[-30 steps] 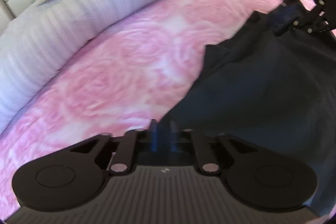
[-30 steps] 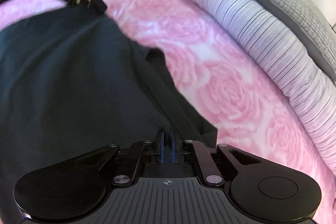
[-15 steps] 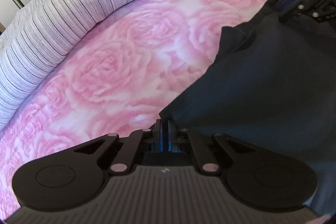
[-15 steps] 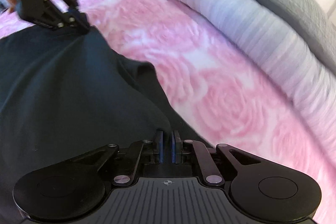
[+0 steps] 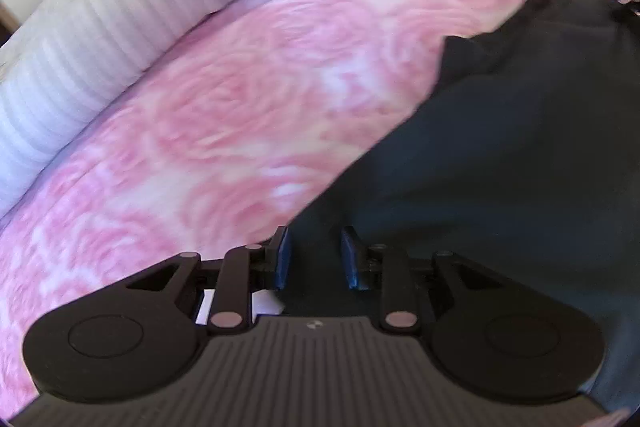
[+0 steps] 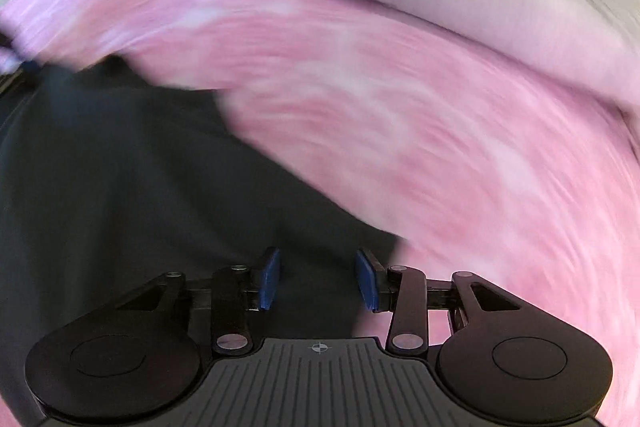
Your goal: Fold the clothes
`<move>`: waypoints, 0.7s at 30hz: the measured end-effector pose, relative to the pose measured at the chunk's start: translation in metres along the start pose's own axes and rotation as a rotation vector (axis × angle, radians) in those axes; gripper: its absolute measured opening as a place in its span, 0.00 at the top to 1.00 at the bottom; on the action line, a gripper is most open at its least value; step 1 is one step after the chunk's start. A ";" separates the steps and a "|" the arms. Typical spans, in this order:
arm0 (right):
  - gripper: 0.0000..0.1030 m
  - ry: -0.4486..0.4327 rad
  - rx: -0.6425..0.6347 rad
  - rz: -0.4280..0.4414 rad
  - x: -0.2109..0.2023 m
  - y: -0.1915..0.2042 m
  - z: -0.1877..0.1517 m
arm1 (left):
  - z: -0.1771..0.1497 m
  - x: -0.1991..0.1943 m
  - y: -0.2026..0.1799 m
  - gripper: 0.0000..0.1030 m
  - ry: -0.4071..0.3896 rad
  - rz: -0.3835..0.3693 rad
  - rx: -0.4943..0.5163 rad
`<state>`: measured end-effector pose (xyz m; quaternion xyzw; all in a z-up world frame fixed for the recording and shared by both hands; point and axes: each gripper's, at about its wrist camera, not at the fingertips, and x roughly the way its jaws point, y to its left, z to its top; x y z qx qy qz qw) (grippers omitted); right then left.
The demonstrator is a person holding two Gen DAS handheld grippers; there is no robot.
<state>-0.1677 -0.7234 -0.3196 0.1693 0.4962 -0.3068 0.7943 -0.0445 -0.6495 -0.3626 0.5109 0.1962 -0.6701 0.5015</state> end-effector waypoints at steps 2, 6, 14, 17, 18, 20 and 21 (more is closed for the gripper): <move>0.60 -0.001 0.079 0.007 -0.013 -0.012 -0.003 | -0.001 -0.007 0.001 0.79 0.003 0.030 -0.004; 0.59 -0.032 0.196 0.106 -0.043 -0.005 -0.001 | -0.010 -0.021 -0.027 0.80 0.011 -0.017 0.050; 0.40 0.081 0.706 0.435 -0.016 -0.008 -0.023 | -0.031 -0.031 -0.069 0.69 0.028 -0.058 0.139; 0.40 0.119 0.748 0.439 -0.004 -0.013 -0.035 | -0.033 -0.032 -0.066 0.65 0.021 -0.050 0.117; 0.40 0.120 0.755 0.434 -0.004 -0.015 -0.037 | -0.032 -0.035 -0.064 0.65 0.027 -0.038 0.115; 0.40 0.117 0.758 0.401 -0.010 -0.018 -0.041 | -0.033 -0.046 -0.065 0.68 0.031 -0.002 0.126; 0.40 0.116 0.760 0.384 -0.013 -0.019 -0.043 | -0.033 -0.053 -0.067 0.68 0.019 0.006 0.134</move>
